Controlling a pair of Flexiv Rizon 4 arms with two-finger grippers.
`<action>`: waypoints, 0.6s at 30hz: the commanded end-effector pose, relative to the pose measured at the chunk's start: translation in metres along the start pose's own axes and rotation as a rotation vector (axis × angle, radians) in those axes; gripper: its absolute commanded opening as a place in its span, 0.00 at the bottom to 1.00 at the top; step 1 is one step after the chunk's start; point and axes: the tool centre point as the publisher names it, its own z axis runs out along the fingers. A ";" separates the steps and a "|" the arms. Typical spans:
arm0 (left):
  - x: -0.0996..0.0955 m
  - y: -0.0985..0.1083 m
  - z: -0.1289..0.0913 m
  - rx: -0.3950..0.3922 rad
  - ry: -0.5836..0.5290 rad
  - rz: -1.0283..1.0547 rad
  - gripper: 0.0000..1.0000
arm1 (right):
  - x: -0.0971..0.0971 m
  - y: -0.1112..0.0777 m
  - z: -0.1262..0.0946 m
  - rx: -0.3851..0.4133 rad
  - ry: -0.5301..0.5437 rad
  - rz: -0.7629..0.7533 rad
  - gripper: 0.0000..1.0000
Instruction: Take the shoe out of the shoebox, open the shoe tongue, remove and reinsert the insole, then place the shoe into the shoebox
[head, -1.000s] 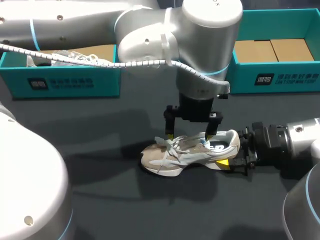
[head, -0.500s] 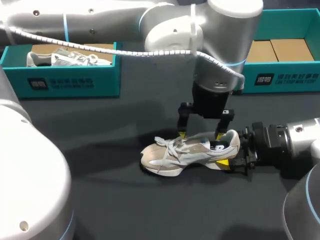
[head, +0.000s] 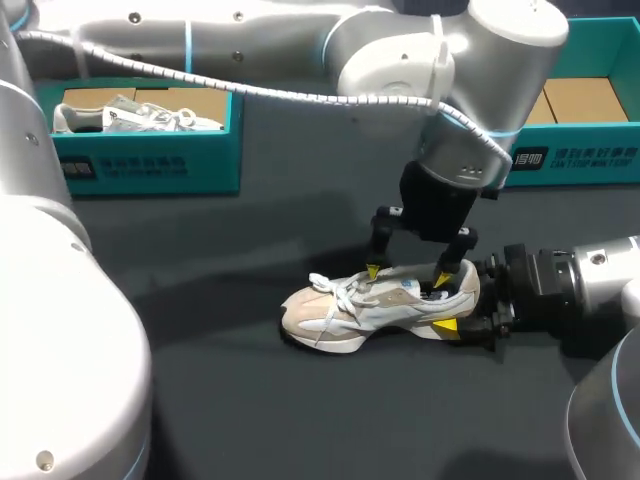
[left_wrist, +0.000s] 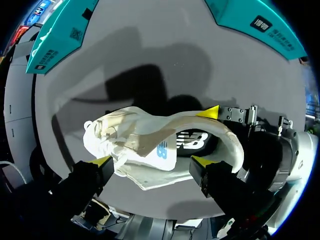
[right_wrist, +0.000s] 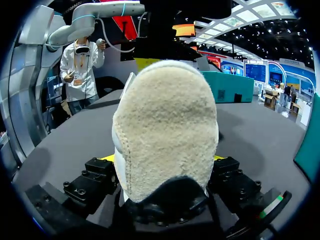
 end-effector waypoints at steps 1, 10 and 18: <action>0.008 -0.003 0.003 -0.009 -0.127 -0.430 1.00 | 0.000 0.001 0.001 0.005 -0.001 0.000 0.00; 0.019 -0.012 0.015 -0.040 -0.191 -0.455 1.00 | 0.000 0.001 0.001 0.005 -0.001 0.000 0.00; 0.021 -0.013 0.021 -0.079 -0.240 -0.476 1.00 | 0.000 0.001 0.001 0.005 -0.001 0.000 0.00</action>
